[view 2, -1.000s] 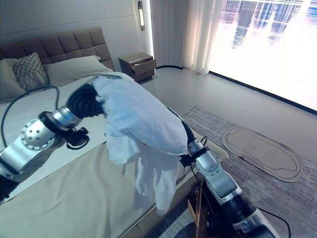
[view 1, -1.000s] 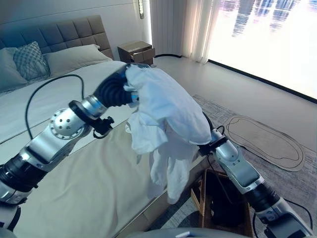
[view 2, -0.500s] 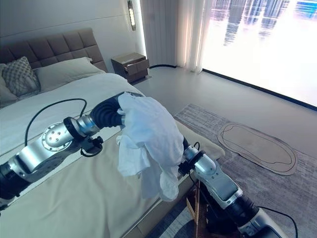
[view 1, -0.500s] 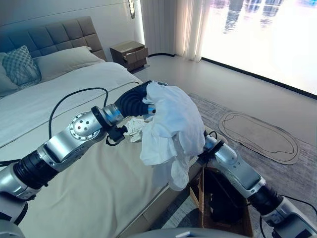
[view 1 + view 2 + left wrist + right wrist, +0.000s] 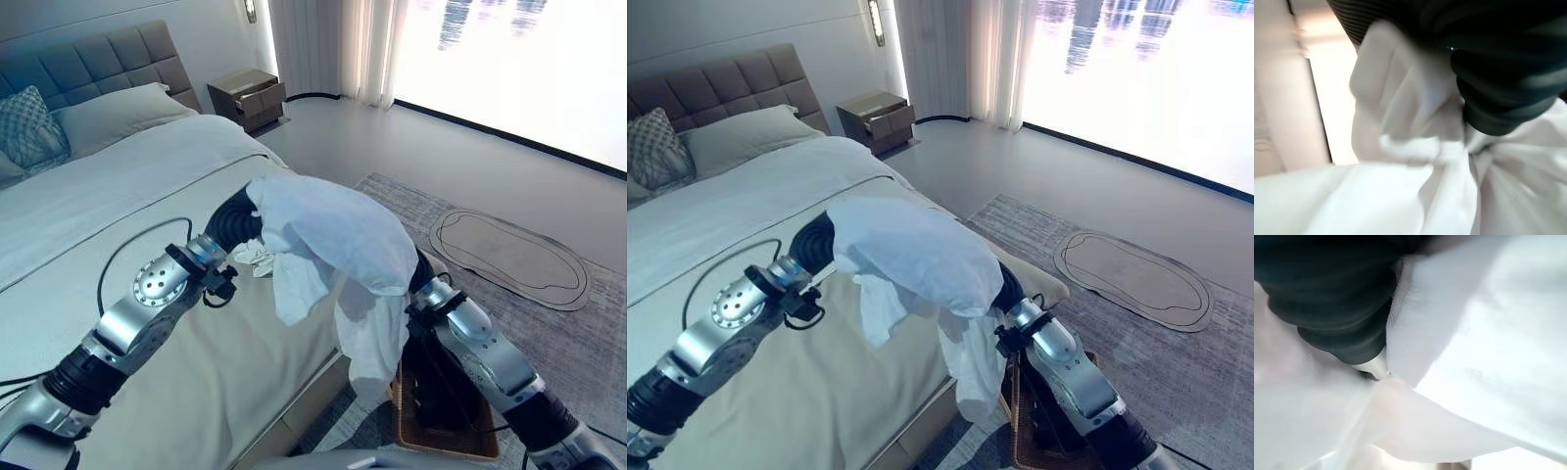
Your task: Pick up clothes into the bucket
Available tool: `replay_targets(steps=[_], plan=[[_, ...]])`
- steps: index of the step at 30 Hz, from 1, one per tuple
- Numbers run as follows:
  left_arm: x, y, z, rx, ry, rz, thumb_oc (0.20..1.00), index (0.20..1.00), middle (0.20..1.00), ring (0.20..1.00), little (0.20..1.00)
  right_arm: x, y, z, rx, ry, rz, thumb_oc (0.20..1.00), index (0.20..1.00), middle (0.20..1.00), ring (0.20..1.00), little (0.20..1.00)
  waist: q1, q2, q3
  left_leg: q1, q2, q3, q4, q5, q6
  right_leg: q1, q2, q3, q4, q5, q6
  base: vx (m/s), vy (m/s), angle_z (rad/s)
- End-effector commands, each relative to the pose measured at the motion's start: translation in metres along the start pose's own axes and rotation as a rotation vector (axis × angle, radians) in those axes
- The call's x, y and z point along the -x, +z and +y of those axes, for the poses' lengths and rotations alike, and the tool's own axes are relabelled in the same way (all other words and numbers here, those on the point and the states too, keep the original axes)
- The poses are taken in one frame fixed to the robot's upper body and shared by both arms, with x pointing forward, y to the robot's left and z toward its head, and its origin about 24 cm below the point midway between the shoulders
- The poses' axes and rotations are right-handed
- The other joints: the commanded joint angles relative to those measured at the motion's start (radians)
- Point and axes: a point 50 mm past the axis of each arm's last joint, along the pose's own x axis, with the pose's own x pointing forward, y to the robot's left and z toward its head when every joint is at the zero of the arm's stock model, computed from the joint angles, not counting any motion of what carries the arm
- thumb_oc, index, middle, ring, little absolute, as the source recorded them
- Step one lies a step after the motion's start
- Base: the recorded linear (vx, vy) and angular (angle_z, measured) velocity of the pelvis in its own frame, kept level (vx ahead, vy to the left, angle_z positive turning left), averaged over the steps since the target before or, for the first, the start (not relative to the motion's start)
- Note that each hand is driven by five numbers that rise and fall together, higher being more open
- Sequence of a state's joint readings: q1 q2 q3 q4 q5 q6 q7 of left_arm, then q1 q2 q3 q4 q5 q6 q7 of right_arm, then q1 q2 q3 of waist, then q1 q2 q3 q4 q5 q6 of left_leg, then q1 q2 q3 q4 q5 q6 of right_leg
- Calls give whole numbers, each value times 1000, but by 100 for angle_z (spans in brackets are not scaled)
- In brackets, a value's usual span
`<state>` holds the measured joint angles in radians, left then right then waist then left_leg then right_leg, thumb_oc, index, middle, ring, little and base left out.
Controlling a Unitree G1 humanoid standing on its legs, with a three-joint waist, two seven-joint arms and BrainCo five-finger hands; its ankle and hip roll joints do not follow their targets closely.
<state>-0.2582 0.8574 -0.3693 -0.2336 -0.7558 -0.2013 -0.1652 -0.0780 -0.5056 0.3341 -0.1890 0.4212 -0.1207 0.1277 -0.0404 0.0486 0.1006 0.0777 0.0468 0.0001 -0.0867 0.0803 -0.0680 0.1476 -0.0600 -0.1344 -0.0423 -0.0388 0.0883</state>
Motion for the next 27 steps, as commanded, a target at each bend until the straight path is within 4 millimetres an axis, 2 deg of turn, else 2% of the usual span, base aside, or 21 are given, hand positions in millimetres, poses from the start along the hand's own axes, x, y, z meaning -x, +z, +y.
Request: replay_targets(steps=[1, 9, 11, 12, 13, 14, 17, 18, 19, 20, 21, 22, 24, 25, 26, 27], plan=[[7, 17, 39, -75, 224, -102, 1000, 1000, 1000, 1000, 1000, 4, 32, -27, 22, -204, -191, 200, 200, 200, 200, 200, -17, -49, 6, 47, -29, 27, 42, -92, 20, -57, -7, -16, 37, 19, 15, 0, 0, 0], [27, -13, 38, -35, 381, -63, 1000, 1000, 1000, 1000, 1000, 19, 33, -57, 70, -439, -219, 200, 200, 200, 200, 200, -20, -48, 6, 51, -27, 26, 46, -105, 24, -56, -6, -16, 48, 4, 9, 16, -1, 0], [36, -28, 36, 2, 434, -25, 1000, 1000, 1000, 1000, 1000, 23, 34, -66, 95, -504, -221, 200, 200, 200, 200, 200, -20, -48, 7, 52, -28, 25, 47, -108, 26, -56, -7, -17, 52, 1, 8, 16, 5, 0], [48, -46, 33, 55, 496, 28, 1000, 1000, 1000, 1000, 1000, 27, 33, -75, 122, -563, -218, 200, 200, 200, 200, 200, -19, -45, 10, 50, -30, 24, 50, -111, 28, -57, -7, -15, 54, -1, 7, 0, 0, 0], [48, -46, 33, 55, 496, 28, 1000, 1000, 1000, 1000, 1000, 27, 33, -75, 122, -563, -218, 200, 200, 200, 200, 200, -19, -45, 9, 50, -30, 24, 50, -111, 28, -58, -7, -15, 54, -2, 7, 0, 0, 0], [63, -66, 30, 83, 577, 97, 1000, 1000, 1000, 1000, 1000, 32, 32, -83, 152, -624, -205, 200, 200, 200, 200, 200, -16, -45, 14, 45, -33, 23, 54, -114, 30, -62, -9, -14, 55, -2, 6, 0, 0, 0], [85, -88, 26, 95, 697, 182, 1000, 1000, 1000, 1000, 1000, 39, 31, -95, 221, -702, -177, 200, 200, 200, 200, 200, -10, -40, 26, 29, -37, 19, 61, -114, 33, -79, -12, -14, 62, -3, 4, 0, 0, 0], [85, -88, 26, 95, 697, 182, 1000, 1000, 1000, 1000, 1000, 39, 31, -95, 222, -702, -177, 200, 200, 200, 200, 200, -10, -40, 25, 28, -37, 18, 62, -114, 33, -79, -12, -14, 62, -3, 4, -64, 12, 1], [104, -106, 27, 88, 815, 264, 1000, 1000, 1000, 1000, 1000, 46, 27, -106, 273, -772, -143, 200, 200, 200, 200, 200, -5, -37, 43, 9, -40, 14, 72, -113, 35, -102, -15, -14, 78, -3, 3, -51, 8, 0], [104, -106, 27, 88, 816, 263, 1000, 1000, 1000, 1000, 1000, 46, 28, -106, 275, -772, -144, 200, 200, 200, 200, 200, -6, -36, 43, 7, -40, 13, 73, -113, 35, -104, -15, -14, 80, -4, 3, -99, 19, 1], [121, -122, 26, 55, 909, 356, 1000, 1000, 1000, 1000, 1000, 52, 24, -117, 308, -841, -112, 200, 200, 200, 200, 200, -1, -30, 61, -18, -44, 10, 86, -112, 37, -132, -21, -16, 99, -5, 1, -50, 11, 1], [121, -122, 26, 55, 909, 356, 1000, 1000, 1000, 1000, 1000, 52, 24, -117, 308, -841, -113, 200, 200, 200, 200, 200, -1, -29, 60, -20, -44, 10, 86, -112, 37, -134, -21, -16, 100, -6, 1, -78, 14, 1], [143, -142, 22, 40, 1014, 478, 1000, 1000, 1000, 1000, 1000, 61, 15, -127, 327, -918, -59, 200, 200, 200, 200, 200, 2, -22, 85, -46, -50, 4, 99, -109, 40, -165, -26, -18, 122, -6, -1, -84, 17, 2], [161, -158, 15, 41, 1093, 586, 1000, 1000, 1000, 1000, 1000, 66, 11, -135, 340, -982, -30, 200, 200, 200, 200, 200, 5, -13, 105, -76, -57, -2, 114, -105, 42, -200, -33, -20, 149, -9, -3, -79, 18, 4], [160, -159, 15, 41, 1094, 585, 1000, 1000, 1000, 1000, 1000, 66, 11, -135, 341, -983, -32, 200, 200, 200, 200, 200, 5, -12, 104, -79, -57, -3, 116, -105, 42, -204, -34, -20, 152, -10, -3, -97, 13, 4], [178, -175, 3, 64, 1148, 702, 1000, 1000, 1000, 1000, 1000, 71, 7, -143, 350, -1048, -6, 200, 200, 200, 200, 200, 8, -2, 130, -104, -62, -8, 127, -101, 44, -237, -42, -22, 180, -12, -5, -74, 19, 2]])
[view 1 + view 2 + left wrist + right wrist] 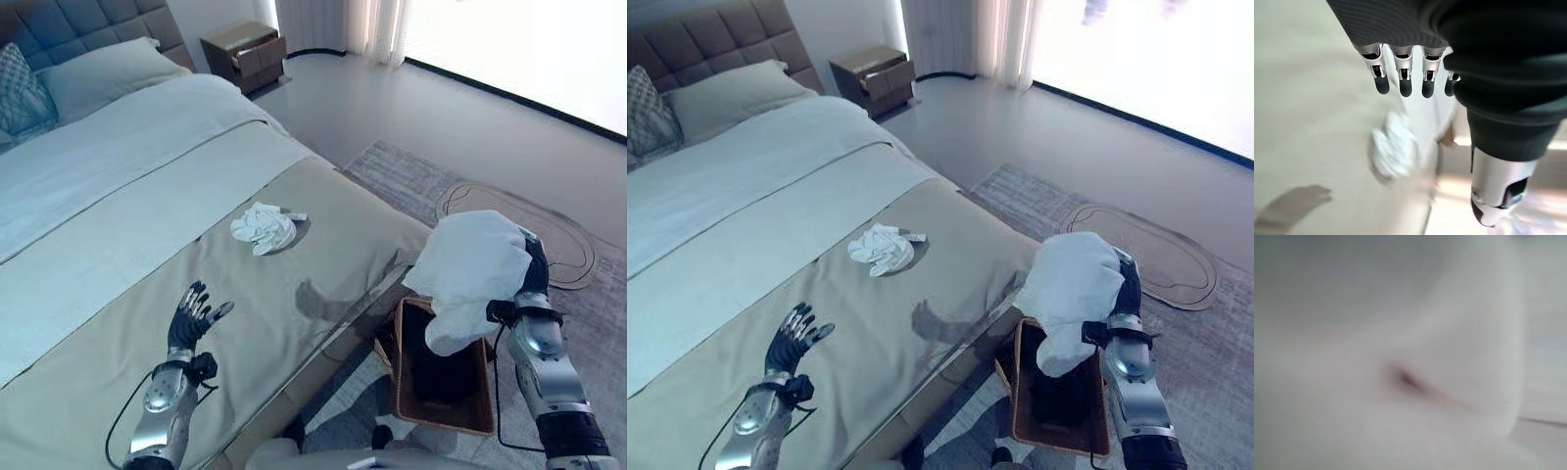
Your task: Pick up clothes into the bucket
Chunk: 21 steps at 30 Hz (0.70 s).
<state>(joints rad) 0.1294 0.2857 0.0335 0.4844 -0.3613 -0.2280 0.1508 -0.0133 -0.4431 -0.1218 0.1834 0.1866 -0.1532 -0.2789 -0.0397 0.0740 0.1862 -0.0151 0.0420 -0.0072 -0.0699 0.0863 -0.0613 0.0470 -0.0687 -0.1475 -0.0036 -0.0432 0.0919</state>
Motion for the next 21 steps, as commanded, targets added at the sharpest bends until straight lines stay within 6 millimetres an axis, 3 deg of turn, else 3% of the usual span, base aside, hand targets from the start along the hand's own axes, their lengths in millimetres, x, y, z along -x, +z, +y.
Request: replay_targets(steps=[1, 2, 3, 4, 5, 6, 7, 11, 15, 19, 20, 21], plan=[[-6, -5, 17, -59, 158, 13, 1000, 1000, 1000, 1000, 1000, -22, 41, -21, -13, -179, -203, 200, 200, 200, 200, 200, 8, -20, 57, -22, -60, -4, 114, -104, 38, -153, -38, -10, 156, -9, -9, -74, 19, 3], [-6, -5, 16, -58, 157, 12, 1000, 1000, 1000, 1000, 1000, -23, 41, -21, -13, -180, -206, 200, 200, 200, 200, 200, 8, -19, 55, -28, -61, -4, 116, -104, 39, -160, -39, -10, 161, -12, -9, -62, 20, 4], [0, -27, 19, -106, 187, 109, 1000, 1000, 1000, 1000, 1000, -27, 35, -27, 17, -237, -177, 200, 200, 200, 200, 200, 10, -7, 79, -51, -66, -9, 121, -97, 40, -189, -46, -8, 181, -14, -10, -40, 6, 8], [0, -27, 18, -105, 186, 108, 1000, 1000, 1000, 1000, 1000, -27, 36, -28, 17, -238, -179, 200, 200, 200, 200, 200, 10, -6, 78, -54, -67, -9, 122, -98, 40, -193, -47, -8, 184, -15, -10, -74, 22, 7], [7, -46, 18, -141, 203, 194, 1000, 1000, 1000, 1000, 1000, -32, 29, -34, 70, -295, -148, 200, 200, 200, 200, 200, 10, 8, 103, -74, -73, -12, 127, -92, 40, -222, -53, -5, 204, -19, -12, -36, 17, 7], [7, -46, 18, -140, 202, 193, 1000, 1000, 1000, 1000, 1000, -32, 30, -34, 70, -295, -149, 200, 200, 200, 200, 200, 11, 9, 103, -76, -73, -12, 127, -92, 40, -224, -53, -5, 205, -19, -12, -65, 25, 6], [16, -65, 16, -152, 217, 283, 1000, 1000, 1000, 1000, 1000, -36, 20, -42, 101, -350, -99, 200, 200, 200, 200, 200, 13, 26, 130, -99, -79, -17, 135, -87, 42, -254, -60, -2, 228, -23, -13, -40, 13, 8], [25, -84, 2, -191, 174, 364, 1000, 1000, 1000, 1000, 1000, -42, 15, -48, 120, -404, -62, 200, 200, 200, 200, 200, 8, 58, 173, -133, -84, -24, 125, -68, 40, -309, -72, -9, 266, -33, -15, -31, 0, 10], [25, -85, -12, -188, 130, 359, 1000, 1000, 1000, 1000, 1000, -49, 15, -50, 146, -430, -54, 200, 200, 200, 200, 200, 2, 81, 210, -167, -84, -25, 106, -48, 37, -363, -79, -6, 294, -39, -15, -73, -11, 9], [14, -69, -37, -150, 63, 276, 1000, 1000, 1000, 1000, 1000, -62, 20, -54, 198, -453, -52, 200, 200, 200, 200, 200, -6, 97, 270, -229, -88, -19, 127, -44, 27, -442, -94, 0, 353, -56, -18, -74, -29, 6], [8, -54, -52, -154, -3, 200, 1000, 1000, 1000, 1000, 1000, -71, 22, -57, 243, -459, -38, 200, 200, 200, 200, 200, -9, 106, 308, -280, -90, -14, 169, -50, 22, -497, -99, 7, 396, -63, -22, -98, -39, 4], [8, -54, -52, -153, -2, 199, 1000, 1000, 1000, 1000, 1000, -71, 23, -57, 243, -459, -39, 200, 200, 200, 200, 200, -9, 106, 307, -284, -90, -13, 172, -51, 22, -501, -99, 8, 399, -64, -22, -98, -40, 2]])
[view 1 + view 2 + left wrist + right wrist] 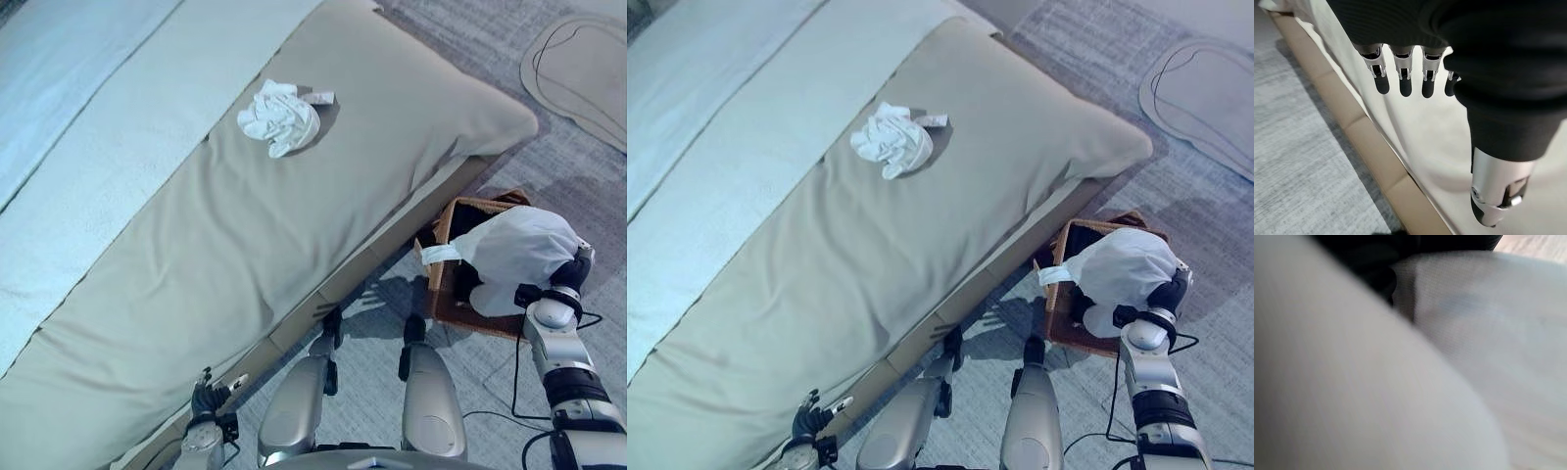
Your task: Pick up clothes into the bucket
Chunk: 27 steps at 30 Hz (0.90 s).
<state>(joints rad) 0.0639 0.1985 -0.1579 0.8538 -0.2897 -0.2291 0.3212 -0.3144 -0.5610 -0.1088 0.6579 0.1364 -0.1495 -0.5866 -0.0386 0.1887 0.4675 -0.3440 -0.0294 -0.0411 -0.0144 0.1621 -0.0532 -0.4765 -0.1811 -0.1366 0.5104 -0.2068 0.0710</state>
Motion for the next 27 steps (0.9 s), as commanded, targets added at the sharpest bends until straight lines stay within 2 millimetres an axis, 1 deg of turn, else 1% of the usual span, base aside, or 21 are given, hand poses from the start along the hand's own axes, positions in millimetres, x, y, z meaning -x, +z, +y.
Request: replay_targets(steps=[1, 2, 3, 4, 5, 6, 7, 8, 9, 10, 11, 12, 13, 14, 15, 18, 19, 20, 22, 23, 27], plan=[[-5, 38, -25, 27, -69, -157, 1000, 1000, 1000, 1000, 1000, -26, 36, -16, 47, -75, -151, 200, 200, 200, 200, 200, -13, -9, 43, 22, -20, 25, 139, -131, 12, 1, 12, 3, -100, 98, -3, -43, -21, 1], [-4, 47, -30, 43, -87, -196, 1000, 1000, 1000, 1000, 1000, -29, 36, -16, 66, -79, -147, 200, 200, 200, 200, 200, -12, -7, 52, -11, -23, 31, 168, -139, 11, -37, 12, 11, -74, 96, -4, -77, -54, -1], [-1, 60, -38, 75, -125, -254, 1000, 1000, 1000, 1000, 1000, -36, 44, -19, 78, -112, -159, 200, 200, 200, 200, 200, -7, -6, 52, -102, -23, 39, 226, -150, 12, -124, 9, 28, -35, 95, -8, -60, -62, -5], [1, 65, -41, 87, -139, -277, 1000, 1000, 1000, 1000, 1000, -39, 47, -20, 84, -126, -164, 200, 200, 200, 200, 200, -5, -5, 52, -143, -23, 43, 246, -153, 12, -162, 9, 30, -20, 96, -9, -46, -56, -6], [1, 66, -41, 88, -139, -277, 1000, 1000, 1000, 1000, 1000, -40, 48, -20, 83, -126, -166, 200, 200, 200, 200, 200, -4, -5, 52, -146, -23, 44, 248, -155, 12, -165, 9, 31, -17, 95, -9, -38, -51, -10], [4, 76, -47, 101, -169, -323, 1000, 1000, 1000, 1000, 1000, -47, 54, -22, 91, -153, -163, 200, 200, 200, 200, 200, 0, 0, 52, -220, -19, 47, 272, -154, 11, -245, 9, 43, 13, 94, -10, -29, -29, -7], [4, 76, -47, 102, -169, -324, 1000, 1000, 1000, 1000, 1000, -47, 55, -22, 90, -153, -165, 200, 200, 200, 200, 200, 0, 0, 52, -223, -19, 48, 274, -155, 11, -248, 9, 45, 14, 94, -10, 54, -66, -7], [7, 80, -51, 97, -189, -345, 1000, 1000, 1000, 1000, 1000, -53, 57, -27, 115, -184, -152, 200, 200, 200, 200, 200, 2, 5, 52, -253, -23, 47, 284, -181, 5, -287, 6, 57, 45, 57, -3, 71, -34, -8], [9, 81, -54, 97, -197, -354, 1000, 1000, 1000, 1000, 1000, -57, 61, -30, 114, -206, -149, 200, 200, 200, 200, 200, 4, 11, 52, -282, -24, 49, 284, -177, 4, -324, 4, 61, 59, 57, -4, 70, -35, -6], [9, 82, -54, 98, -197, -355, 1000, 1000, 1000, 1000, 1000, -58, 62, -30, 113, -206, -151, 200, 200, 200, 200, 200, 4, 10, 52, -285, -24, 50, 286, -177, 4, -329, 4, 63, 62, 57, -4, -13, -4, -10], [10, 82, -57, 98, -201, -357, 1000, 1000, 1000, 1000, 1000, -64, 71, -34, 122, -239, -159, 200, 200, 200, 200, 200, 6, 16, 52, -316, -22, 56, 279, -169, -1, -365, 2, 65, 63, 60, -3, -4, -7, -4], [10, 82, -57, 99, -201, -357, 1000, 1000, 1000, 1000, 1000, -64, 71, -34, 122, -239, -159, 200, 200, 200, 200, 200, 6, 16, 52, -317, -22, 56, 279, -169, -1, -365, 2, 65, 63, 60, -3, 2, -6, -7], [11, 80, -59, 89, -203, -349, 1000, 1000, 1000, 1000, 1000, -71, 74, -41, 171, -258, -143, 909, 909, 909, 909, 909, 14, 21, 52, -340, -22, 57, 267, -162, -2, -401, 5, 70, 66, 63, -2, 5, 1, -3], [11, 80, -59, 91, -203, -350, 1000, 1000, 1000, 1000, 1000, -71, 75, -41, 171, -258, -145, 1000, 1000, 1000, 1000, 1000, 14, 21, 52, -341, -22, 58, 267, -162, -2, -402, 5, 71, 66, 63, -2, 18, -1, -7], [10, 77, -60, 78, -202, -337, 1000, 1000, 1000, 1000, 1000, -77, 76, -48, 232, -258, -121, 1000, 1000, 1000, 1000, 1000, 21, 27, 52, -361, -23, 58, 256, -154, -4, -432, 4, 73, 70, 66, -2, 14, -2, -7], [9, 76, -60, 86, -193, -329, 1000, 1000, 1000, 1000, 1000, -82, 85, -52, 274, -266, -137, 1000, 1000, 1000, 1000, 1000, 26, 31, 52, -375, -27, 60, 246, -149, -2, -458, 4, 81, 70, 73, -1, 5, -1, -2], [9, 76, -60, 86, -193, -329, 1000, 1000, 1000, 1000, 1000, -82, 86, -52, 274, -266, -138, 1000, 1000, 1000, 1000, 1000, 25, 31, 52, -376, -27, 60, 246, -149, -2, -458, 4, 82, 70, 73, -1, 0, 0, 0], [9, 77, -61, 94, -191, -326, 1000, 1000, 1000, 1000, 1000, -83, 93, -49, 280, -267, -167, 1000, 1000, 1000, 1000, 1000, 26, 31, 52, -378, -29, 62, 237, -146, -2, -465, 3, 83, 65, 75, -1, 0, 0, 0], [8, 76, -63, 90, -189, -321, 1000, 1000, 1000, 1000, 1000, -84, 96, -48, 278, -269, -171, 1000, 1000, 1000, 1000, 1000, 26, 31, 52, -373, -33, 58, 229, -142, -2, -464, 1, 80, 61, 77, 0, 6, 4, 5], [8, 78, -64, 85, -192, -326, 1000, 1000, 1000, 1000, 1000, -84, 94, -49, 282, -271, -162, 1000, 1000, 1000, 1000, 1000, 26, 30, 52, -371, -35, 57, 227, -141, -3, -462, -1, 79, 59, 78, 1, -1, 6, 8], [6, 84, -66, 91, -191, -342, 1000, 1000, 1000, 1000, 1000, -82, 96, -42, 275, -256, -173, 1000, 1000, 1000, 1000, 1000, 25, 25, 52, -361, -38, 54, 223, -141, -2, -447, -2, 75, 42, 86, 3, -13, 8, 6]])
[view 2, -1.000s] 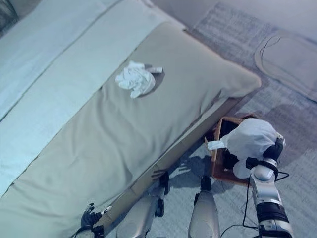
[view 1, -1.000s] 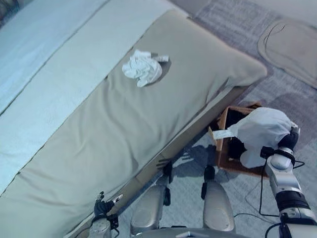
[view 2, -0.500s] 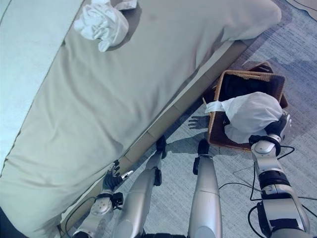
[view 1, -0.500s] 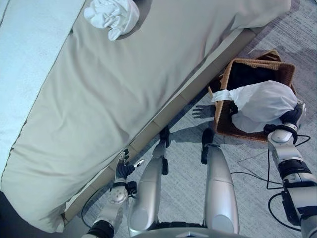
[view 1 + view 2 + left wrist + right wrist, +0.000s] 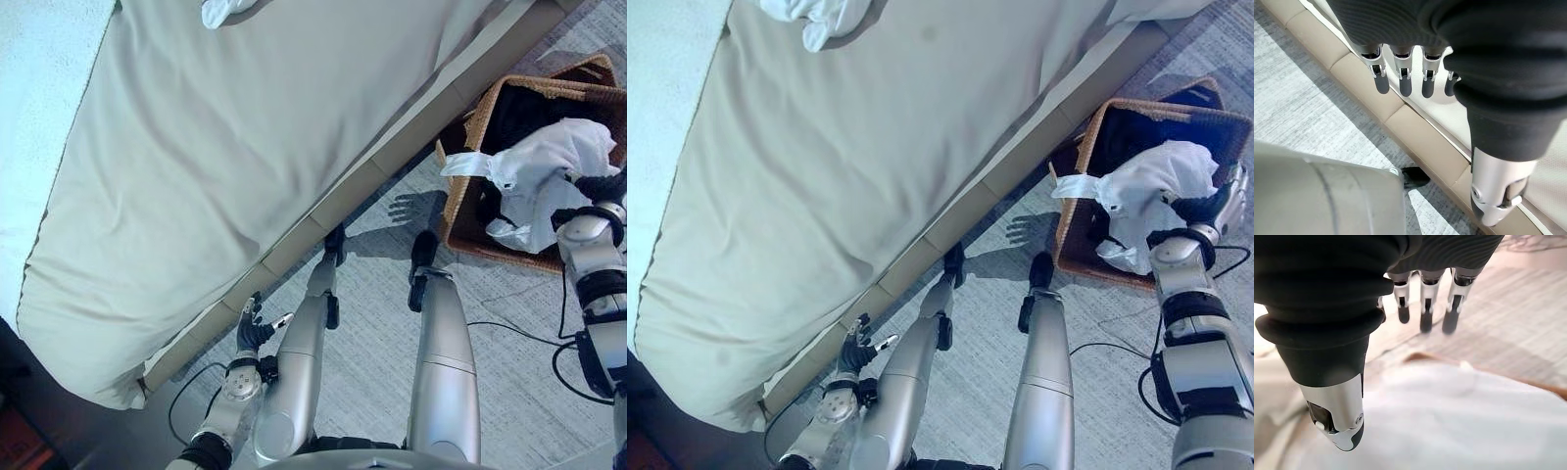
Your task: Pick up clothes into the bucket
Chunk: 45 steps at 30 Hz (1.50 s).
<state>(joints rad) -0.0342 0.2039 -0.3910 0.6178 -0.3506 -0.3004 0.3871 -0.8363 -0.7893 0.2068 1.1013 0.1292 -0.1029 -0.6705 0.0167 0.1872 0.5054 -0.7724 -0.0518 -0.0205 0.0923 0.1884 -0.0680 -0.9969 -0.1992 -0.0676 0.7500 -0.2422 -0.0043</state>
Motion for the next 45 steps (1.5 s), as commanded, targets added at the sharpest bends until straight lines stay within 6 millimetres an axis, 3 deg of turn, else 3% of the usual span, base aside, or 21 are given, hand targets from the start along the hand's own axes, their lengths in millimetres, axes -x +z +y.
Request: replay_targets(steps=[1, 5, 6, 8, 11, 14, 15, 17, 18, 19, 22, 23, 25, 26, 27, 30, 35, 36, 38, 42, 45], plan=[[-6, 6, -4, 27, 25, -19, 1000, 1000, 1000, 1000, 1000, -10, -7, -24, 64, -73, -23, 1000, 1000, 1000, 1000, 1000, -29, 23, 15, 74, -15, 33, 114, -167, 14, 77, 17, 5, -203, 126, 80, -19, 15, 4], [-12, 14, 1, 39, 57, -47, 1000, 1000, 1000, 1000, 1000, 12, -5, 2, 5, 2, -82, 1000, 1000, 1000, 1000, 1000, -35, 0, 15, 102, -10, 30, 106, -167, 15, 121, 23, -2, -243, 145, 87, -33, 8, 1], [-16, 18, 2, 41, 71, -61, 1000, 1000, 1000, 1000, 1000, 17, -5, 7, -13, 21, -89, 1000, 1000, 1000, 1000, 1000, -35, -2, 15, 84, -8, 36, 101, -139, 18, 110, 22, -14, -263, 183, 80, -109, 16, -3], [-15, 16, 6, 32, 90, -55, 1000, 1000, 1000, 1000, 1000, 27, -14, 15, 0, 58, -80, 1000, 1000, 1000, 1000, 1000, -39, -11, 15, 122, -8, 30, 101, -168, 14, 148, 23, -9, -260, 152, 89, 22, -7, -5], [-22, 24, 30, 51, 234, -82, 1000, 1000, 1000, 1000, 1000, 71, -44, 44, -16, 194, -17, 1000, 1000, 1000, 1000, 1000, -50, -34, 15, 136, -2, 36, 102, -146, 16, 192, 26, -28, -311, 202, 85, -71, 2, 2], [-24, 31, 49, 68, 333, -111, 1000, 1000, 1000, 1000, 1000, 93, -57, 53, -17, 249, 4, 1000, 1000, 1000, 1000, 1000, -54, -48, 15, 161, 2, 37, 104, -151, 16, 230, 29, -32, -336, 212, 88, 0, 0, 0], [-27, 45, 73, 76, 442, -168, 1000, 1000, 1000, 1000, 1000, 116, -65, 59, 30, 328, -40, 1000, 1000, 1000, 1000, 1000, -61, -64, 15, 189, 6, 39, 107, -158, 15, 271, 33, -35, -355, 219, 90, 0, 0, 0], [-29, 60, 96, 55, 529, -228, 1000, 1000, 1000, 1000, 1000, 136, -76, 63, 52, 402, -37, 1000, 1000, 1000, 1000, 1000, -67, -79, 15, 221, 10, 40, 113, -165, 15, 313, 36, -36, -368, 221, 91, 0, 0, 0], [-29, 60, 96, 55, 530, -228, 1000, 1000, 1000, 1000, 1000, 137, -76, 64, 52, 402, -36, 1000, 1000, 1000, 1000, 1000, -67, -80, 15, 222, 10, 40, 112, -165, 15, 314, 36, -36, -368, 221, 91, 15, 43, -4], [-32, 81, 118, 44, 605, -298, 1000, 1000, 1000, 1000, 1000, 164, -88, 72, 68, 521, -30, 1000, 1000, 1000, 1000, 1000, -77, -97, 15, 273, 10, 42, 112, -173, 15, 376, 39, -34, -393, 228, 94, 15, 35, -7], [-34, 96, 133, 39, 646, -344, 1000, 1000, 1000, 1000, 1000, 186, -96, 78, 96, 625, -33, 1000, 1000, 1000, 1000, 1000, -87, -111, 15, 313, 13, 48, 110, -181, 15, 423, 42, -34, -414, 236, 98, 19, 60, -17], [-36, 122, 151, 5, 677, -428, 1000, 1000, 1000, 1000, 1000, 207, -103, 81, 140, 751, -67, 1000, 1000, 1000, 1000, 1000, -98, -129, 15, 355, 15, 55, 110, -190, 14, 476, 44, -30, -440, 244, 103, 6, 42, -15], [-34, 134, 158, -9, 682, -472, 1000, 1000, 1000, 1000, 1000, 216, -108, 82, 164, 809, -81, 1000, 1000, 1000, 1000, 1000, -101, -136, 15, 378, 17, 58, 108, -195, 13, 502, 45, -30, -453, 248, 105, 9, 62, -12], [-31, 166, 172, -59, 697, -582, 1000, 1000, 1000, 1000, 1000, 233, -118, 81, 208, 918, -82, 1000, 1000, 1000, 1000, 1000, -108, -149, 15, 422, 20, 65, 107, -204, 14, 550, 49, -25, -473, 256, 111, 24, 65, -19], [-30, 177, 176, -82, 702, -617, 1000, 1000, 1000, 1000, 1000, 241, -124, 81, 227, 953, -66, 1000, 1000, 1000, 1000, 1000, -110, -155, 15, 444, 21, 68, 103, -207, 15, 573, 50, -26, -483, 260, 113, 26, 42, -17], [-30, 195, 184, -147, 719, -653, 1000, 1000, 1000, 1000, 1000, 254, -132, 82, 280, 1035, -68, 1000, 1000, 1000, 1000, 1000, -115, -170, 14, 487, 26, 73, 94, -212, 17, 616, 55, -22, -500, 264, 118, 22, 23, -9], [-22, 253, 192, -345, 738, -814, 1000, 1000, 1000, 1000, 1000, 266, -149, 76, 333, 1103, -14, 1000, 1000, 1000, 1000, 1000, -125, -203, -38, 552, 31, 94, 77, -229, 22, 689, 65, -10, -539, 273, 132, 50, 27, -12], [-22, 253, 192, -345, 738, -815, 1000, 1000, 1000, 1000, 1000, 266, -149, 76, 332, 1103, -14, 1000, 1000, 1000, 1000, 1000, -125, -204, -40, 549, 30, 94, 75, -224, 22, 687, 64, -10, -543, 278, 132, 35, 34, -20], [-16, 282, 200, -482, 765, -869, 1000, 1000, 1000, 1000, 1000, 266, -147, 76, 319, 1121, -14, 1000, 1000, 1000, 1000, 1000, -134, -221, -57, 552, 36, 112, 103, -249, 25, 696, 71, 9, -552, 281, 137, 22, 57, -11], [-10, 315, 205, -627, 777, -914, 1000, 1000, 1000, 1000, 1000, 272, -146, 78, 328, 1231, -44, 1000, 1000, 1000, 1000, 1000, -143, -246, -72, 531, 45, 144, 164, -280, 28, 681, 78, 39, -565, 297, 142, 13, 42, -23], [-8, 329, 208, -695, 787, -917, 1000, 1000, 1000, 1000, 1000, 277, -143, 78, 336, 1301, -88, 1000, 1000, 1000, 1000, 1000, -146, -259, -77, 516, 52, 162, 201, -300, 28, 671, 84, 57, -570, 303, 146, 7, 40, -23]])
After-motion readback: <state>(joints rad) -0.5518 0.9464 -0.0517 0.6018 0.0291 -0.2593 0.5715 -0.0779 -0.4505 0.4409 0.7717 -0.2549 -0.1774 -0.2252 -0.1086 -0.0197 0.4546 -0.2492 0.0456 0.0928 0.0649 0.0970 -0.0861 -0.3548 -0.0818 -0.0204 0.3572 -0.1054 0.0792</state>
